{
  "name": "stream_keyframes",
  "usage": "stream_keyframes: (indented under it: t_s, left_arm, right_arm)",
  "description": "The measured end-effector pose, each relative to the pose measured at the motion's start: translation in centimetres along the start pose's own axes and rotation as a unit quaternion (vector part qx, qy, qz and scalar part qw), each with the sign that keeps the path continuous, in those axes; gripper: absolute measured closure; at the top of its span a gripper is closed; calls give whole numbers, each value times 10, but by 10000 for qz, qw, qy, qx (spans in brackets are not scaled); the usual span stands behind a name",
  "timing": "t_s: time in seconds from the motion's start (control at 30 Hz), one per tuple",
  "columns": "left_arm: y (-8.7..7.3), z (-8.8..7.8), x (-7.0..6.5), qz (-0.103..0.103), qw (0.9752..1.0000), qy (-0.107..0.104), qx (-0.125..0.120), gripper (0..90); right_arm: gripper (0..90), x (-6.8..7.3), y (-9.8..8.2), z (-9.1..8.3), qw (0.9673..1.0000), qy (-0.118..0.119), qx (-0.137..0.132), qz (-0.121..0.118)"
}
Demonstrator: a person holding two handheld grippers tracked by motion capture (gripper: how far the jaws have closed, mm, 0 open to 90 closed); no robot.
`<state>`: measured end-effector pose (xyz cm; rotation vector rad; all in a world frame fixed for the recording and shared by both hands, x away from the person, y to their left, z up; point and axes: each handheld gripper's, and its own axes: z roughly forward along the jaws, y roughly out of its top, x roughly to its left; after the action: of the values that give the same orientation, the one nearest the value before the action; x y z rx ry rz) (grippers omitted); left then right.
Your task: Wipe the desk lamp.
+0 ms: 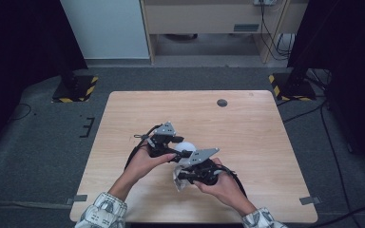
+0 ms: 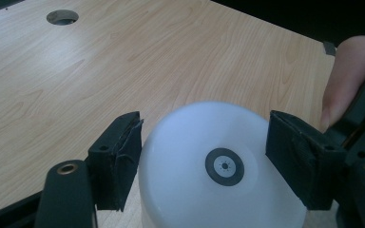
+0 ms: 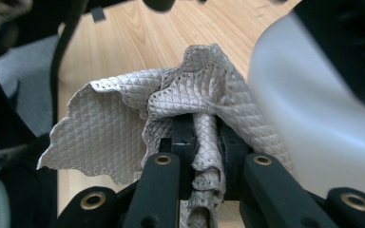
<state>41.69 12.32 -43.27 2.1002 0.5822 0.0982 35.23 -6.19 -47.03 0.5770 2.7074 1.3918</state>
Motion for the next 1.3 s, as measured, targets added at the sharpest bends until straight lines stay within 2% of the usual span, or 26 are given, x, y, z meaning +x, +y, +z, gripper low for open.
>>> stream_keyframes:
  t_s: [0.47, 0.77, 0.87, 1.07, 1.3]
  left_arm:
    - [0, 0, 0, 9, 10000, -4, -8, 279]
    - [0, 0, 0, -5, 10000, 3, -4, 279]
    - [0, 0, 0, 16, 10000, 1, -4, 279]
    - [0, 0, 0, 15, 10000, 7, 4, 279]
    - [0, 0, 0, 0, 10000, 11, -3, 279]
  right_arm:
    - [812, -2, -11, 18, 9989, -51, 466, -92]
    - [808, -6, -20, 0, 9978, -152, 646, -69]
    - [807, -9, -20, -8, 9981, -185, 580, -81]
    - [807, -9, -16, -23, 9993, -218, 285, -86]
    - [807, -15, -16, -32, 9996, -195, 218, -32]
